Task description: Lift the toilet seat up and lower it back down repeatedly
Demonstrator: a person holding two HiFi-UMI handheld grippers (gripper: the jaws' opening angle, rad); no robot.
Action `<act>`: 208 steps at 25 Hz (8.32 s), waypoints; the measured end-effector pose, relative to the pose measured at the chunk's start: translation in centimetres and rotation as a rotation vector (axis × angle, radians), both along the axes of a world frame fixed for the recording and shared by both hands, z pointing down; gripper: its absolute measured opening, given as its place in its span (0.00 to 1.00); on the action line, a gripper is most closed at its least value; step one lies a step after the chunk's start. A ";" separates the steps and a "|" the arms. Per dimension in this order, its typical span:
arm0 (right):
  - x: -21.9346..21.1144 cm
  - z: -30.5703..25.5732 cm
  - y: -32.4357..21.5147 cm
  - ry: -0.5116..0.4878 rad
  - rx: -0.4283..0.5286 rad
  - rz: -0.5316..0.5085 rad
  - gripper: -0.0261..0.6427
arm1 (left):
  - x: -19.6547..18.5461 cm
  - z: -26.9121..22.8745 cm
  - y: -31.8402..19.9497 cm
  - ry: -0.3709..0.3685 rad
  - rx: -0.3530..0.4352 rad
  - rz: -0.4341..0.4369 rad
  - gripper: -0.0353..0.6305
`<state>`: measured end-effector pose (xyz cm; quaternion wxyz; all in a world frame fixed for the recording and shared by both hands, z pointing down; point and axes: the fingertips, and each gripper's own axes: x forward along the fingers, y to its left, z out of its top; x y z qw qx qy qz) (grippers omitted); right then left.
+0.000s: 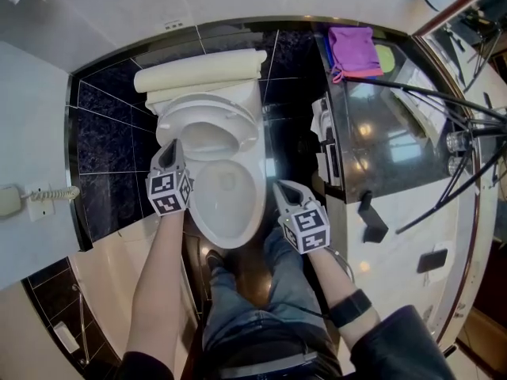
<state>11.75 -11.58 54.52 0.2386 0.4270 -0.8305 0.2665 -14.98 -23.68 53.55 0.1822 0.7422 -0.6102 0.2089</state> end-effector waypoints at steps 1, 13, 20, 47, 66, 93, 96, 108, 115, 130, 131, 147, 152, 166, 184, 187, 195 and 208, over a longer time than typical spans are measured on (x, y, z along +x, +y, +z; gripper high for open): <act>-0.1 -0.3 0.1 -0.001 0.001 -0.001 0.06 | 0.3 -0.3 0.7 -0.001 -0.003 0.010 0.05; -2.8 -7.6 2.8 0.014 0.075 -0.038 0.06 | 1.4 -8.7 11.7 0.002 0.029 0.117 0.05; -4.1 -11.7 6.7 0.044 0.107 -0.056 0.06 | -0.8 -14.1 19.3 0.013 0.055 0.126 0.05; -3.2 -15.7 17.2 0.108 0.171 0.042 0.06 | -3.7 -18.8 31.4 0.058 0.130 0.177 0.05; -3.3 -15.8 13.8 0.236 0.215 -0.014 0.07 | -3.7 -17.4 29.3 0.064 0.091 0.155 0.05; -8.3 -3.8 -14.1 0.436 0.289 -0.320 0.34 | -2.2 -10.3 13.4 -0.012 0.038 0.053 0.05; -9.3 -2.1 -16.5 0.456 0.296 -0.339 0.34 | -2.1 -8.8 12.6 -0.015 0.022 0.048 0.05; -12.5 1.1 -21.2 0.441 0.332 -0.395 0.29 | -1.5 -3.9 11.8 -0.002 -0.041 0.022 0.05; -13.8 0.9 -21.9 0.483 0.360 -0.426 0.18 | -1.2 -2.9 12.0 0.010 -0.060 0.017 0.05; -13.5 -0.2 -17.7 0.506 0.384 -0.444 0.17 | -0.1 0.0 15.0 0.033 -0.122 0.030 0.05; -13.4 -0.3 -17.1 0.510 0.390 -0.445 0.17 | 0.0 0.2 15.2 0.038 -0.125 0.032 0.05; -12.4 -0.1 -4.8 0.622 0.519 -0.484 0.17 | 0.0 4.3 19.8 0.084 -0.157 0.059 0.05; -12.2 1.1 0.1 0.674 0.530 -0.537 0.17 | 0.3 4.9 21.0 0.087 -0.151 0.077 0.05; -11.3 6.5 11.3 0.763 0.508 -0.642 0.18 | 2.1 8.6 25.8 0.108 -0.191 0.107 0.05; -8.4 13.6 21.3 0.797 0.411 -0.696 0.06 | 3.4 17.9 34.7 0.149 -0.319 0.174 0.05; -7.8 15.2 21.5 0.788 0.381 -0.650 0.06 | 3.7 20.6 36.6 0.122 -0.348 0.219 0.05; -8.0 19.9 21.1 0.752 0.337 -0.587 0.06 | 4.3 29.2 40.9 0.060 -0.443 0.317 0.05; -8.7 24.7 21.0 0.731 0.297 -0.598 0.06 | 3.5 35.1 44.0 0.068 -0.535 0.304 0.05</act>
